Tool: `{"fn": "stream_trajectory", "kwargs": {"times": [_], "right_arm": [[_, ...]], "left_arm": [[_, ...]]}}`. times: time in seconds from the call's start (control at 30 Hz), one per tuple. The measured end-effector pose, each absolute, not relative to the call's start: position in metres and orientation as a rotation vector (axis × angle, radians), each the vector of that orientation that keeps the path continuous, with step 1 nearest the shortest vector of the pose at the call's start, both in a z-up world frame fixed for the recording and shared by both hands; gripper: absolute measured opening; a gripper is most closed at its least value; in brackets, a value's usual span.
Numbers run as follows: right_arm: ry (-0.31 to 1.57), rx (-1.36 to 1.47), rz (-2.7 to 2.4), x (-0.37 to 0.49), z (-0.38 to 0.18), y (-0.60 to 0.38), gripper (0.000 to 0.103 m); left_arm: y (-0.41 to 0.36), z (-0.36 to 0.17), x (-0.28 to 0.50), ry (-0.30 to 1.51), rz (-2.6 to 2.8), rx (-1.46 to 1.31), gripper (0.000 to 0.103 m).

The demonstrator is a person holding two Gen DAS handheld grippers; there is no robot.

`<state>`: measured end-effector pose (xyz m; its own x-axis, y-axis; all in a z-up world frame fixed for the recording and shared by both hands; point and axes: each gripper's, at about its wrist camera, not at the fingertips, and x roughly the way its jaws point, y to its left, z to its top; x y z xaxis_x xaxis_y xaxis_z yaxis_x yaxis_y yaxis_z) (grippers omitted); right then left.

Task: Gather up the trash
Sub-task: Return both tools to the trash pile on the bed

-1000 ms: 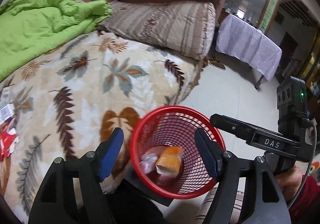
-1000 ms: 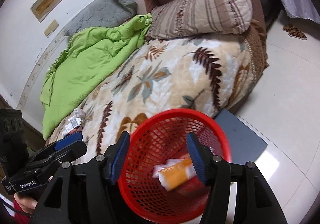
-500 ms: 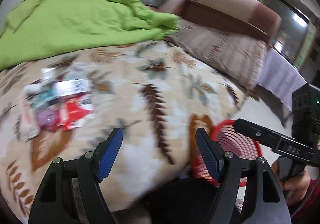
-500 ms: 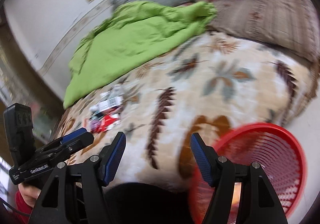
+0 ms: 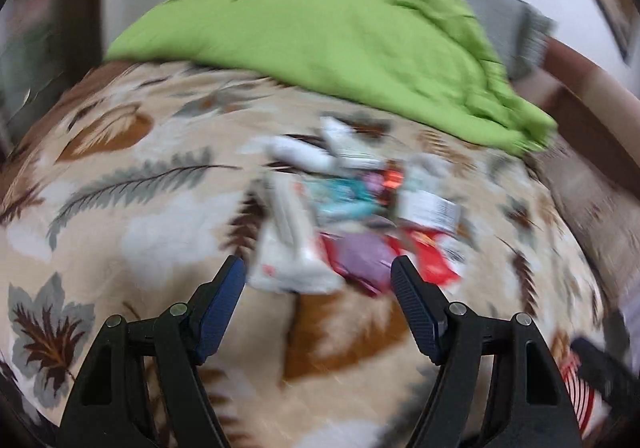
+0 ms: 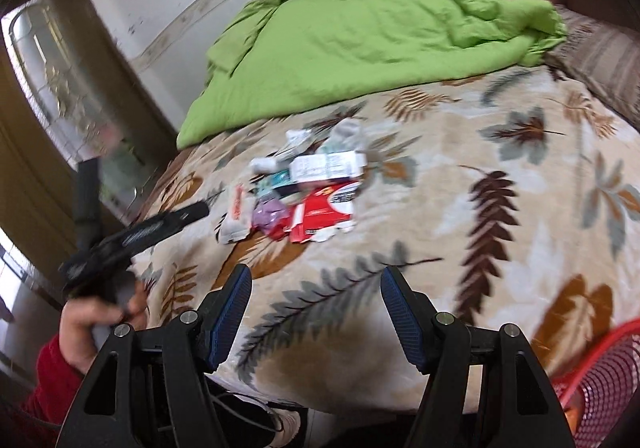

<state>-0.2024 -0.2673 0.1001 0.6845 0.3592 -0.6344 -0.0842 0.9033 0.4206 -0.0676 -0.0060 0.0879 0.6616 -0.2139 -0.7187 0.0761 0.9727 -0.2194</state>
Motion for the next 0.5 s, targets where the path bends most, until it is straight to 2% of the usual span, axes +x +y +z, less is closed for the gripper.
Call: {"fn": "stream_trajectory", "kwargs": {"times": [0.27, 0.5], "right_arm": [[0.813, 0.345, 0.308, -0.179, 0.093, -0.247, 0.071], [0.829, 0.321, 0.349, -0.155, 0.09, -0.233, 0.072]], "left_arm": [[-0.011, 0.048, -0.005, 0.915, -0.071, -0.182, 0.074], [-0.009, 0.024, 0.008, 0.97, -0.085, -0.167, 0.049]]}}
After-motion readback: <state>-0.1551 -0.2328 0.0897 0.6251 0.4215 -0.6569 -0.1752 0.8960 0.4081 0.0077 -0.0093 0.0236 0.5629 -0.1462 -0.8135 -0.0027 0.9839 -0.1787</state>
